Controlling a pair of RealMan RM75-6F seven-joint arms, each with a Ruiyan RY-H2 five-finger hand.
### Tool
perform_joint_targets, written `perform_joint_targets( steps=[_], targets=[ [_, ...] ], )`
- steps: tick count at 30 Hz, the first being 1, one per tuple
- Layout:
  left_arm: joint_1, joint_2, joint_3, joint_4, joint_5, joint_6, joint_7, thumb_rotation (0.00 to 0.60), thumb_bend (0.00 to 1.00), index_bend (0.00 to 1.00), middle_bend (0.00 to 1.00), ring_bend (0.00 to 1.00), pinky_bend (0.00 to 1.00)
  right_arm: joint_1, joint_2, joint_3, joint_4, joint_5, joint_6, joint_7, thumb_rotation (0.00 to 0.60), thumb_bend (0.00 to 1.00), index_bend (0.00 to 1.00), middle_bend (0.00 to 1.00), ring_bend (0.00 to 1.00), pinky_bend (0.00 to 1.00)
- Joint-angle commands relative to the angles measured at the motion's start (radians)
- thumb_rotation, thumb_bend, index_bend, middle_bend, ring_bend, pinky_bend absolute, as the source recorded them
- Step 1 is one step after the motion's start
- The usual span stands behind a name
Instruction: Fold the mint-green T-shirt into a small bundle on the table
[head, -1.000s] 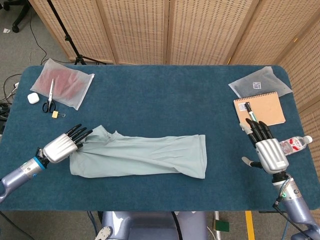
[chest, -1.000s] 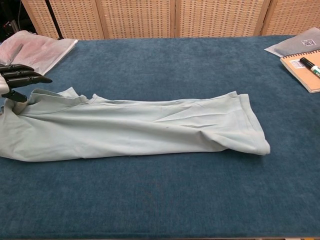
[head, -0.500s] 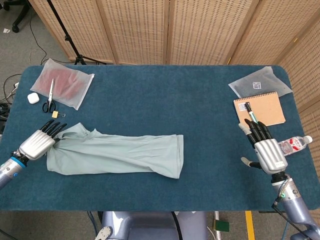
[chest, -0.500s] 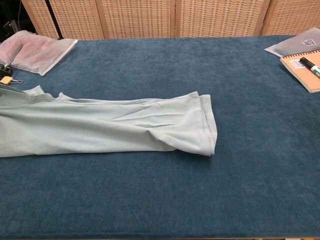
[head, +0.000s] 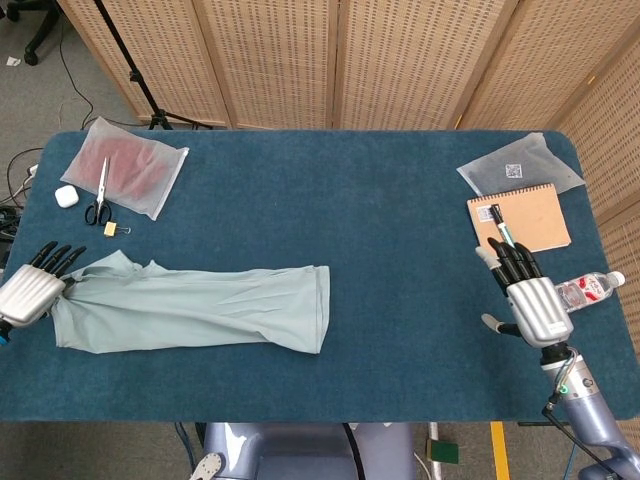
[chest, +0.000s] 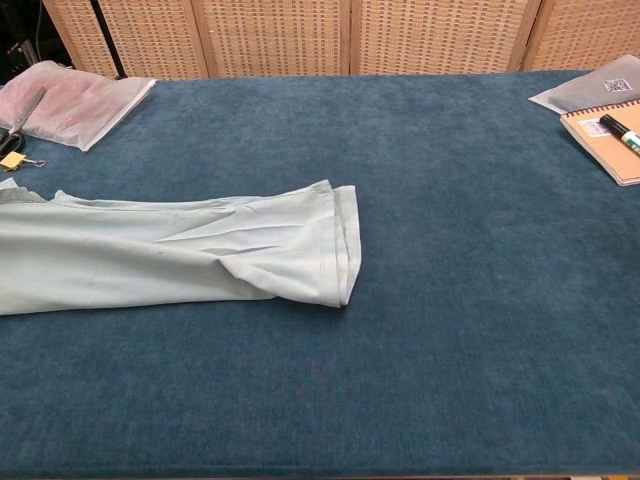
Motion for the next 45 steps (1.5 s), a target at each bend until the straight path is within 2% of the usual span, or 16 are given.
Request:
perform_joint_targets(
  steps=[1,9,19,23,31,34,45],
  targets=[
    [0.007,0.007,-0.002,0.002,-0.003,-0.010,-0.004,0.600,0.49,0.76,0.00,0.00,0.00,0.001,-0.003,-0.001,0.001,0.001,-0.002,-0.005,0.600,0.00,0.00,0.00,0.00,0.04],
    [0.012,0.004,-0.020,-0.006,-0.020,0.004,-0.035,0.600,0.49,0.76,0.00,0.00,0.00,0.003,-0.005,0.000,0.001,0.007,-0.009,-0.010,0.600,0.00,0.00,0.00,0.00,0.04],
    [-0.023,-0.026,-0.108,-0.063,-0.088,0.178,-0.185,0.600,0.49,0.76,0.00,0.00,0.00,-0.001,0.003,0.003,-0.003,0.007,0.000,0.005,0.600,0.00,0.00,0.00,0.00,0.04],
    [-0.047,-0.039,-0.126,-0.072,-0.097,0.218,-0.200,0.600,0.49,0.76,0.00,0.00,0.00,-0.002,0.005,0.002,-0.005,0.005,0.001,0.008,0.600,0.00,0.00,0.00,0.00,0.04],
    [-0.099,-0.049,-0.141,-0.089,-0.094,0.288,-0.180,0.600,0.49,0.76,0.00,0.00,0.00,-0.003,0.009,0.006,-0.008,0.007,0.006,0.015,0.600,0.00,0.00,0.00,0.00,0.04],
    [-0.148,-0.055,-0.156,-0.114,-0.090,0.346,-0.156,0.600,0.49,0.76,0.00,0.00,0.00,-0.004,0.012,0.007,-0.010,0.008,0.007,0.021,0.600,0.00,0.00,0.00,0.00,0.04],
    [-0.248,-0.073,-0.133,-0.197,-0.035,0.358,-0.030,0.600,0.49,0.76,0.00,0.00,0.00,-0.009,0.025,0.011,-0.018,0.008,0.019,0.039,0.600,0.00,0.00,0.00,0.00,0.04]
  ],
)
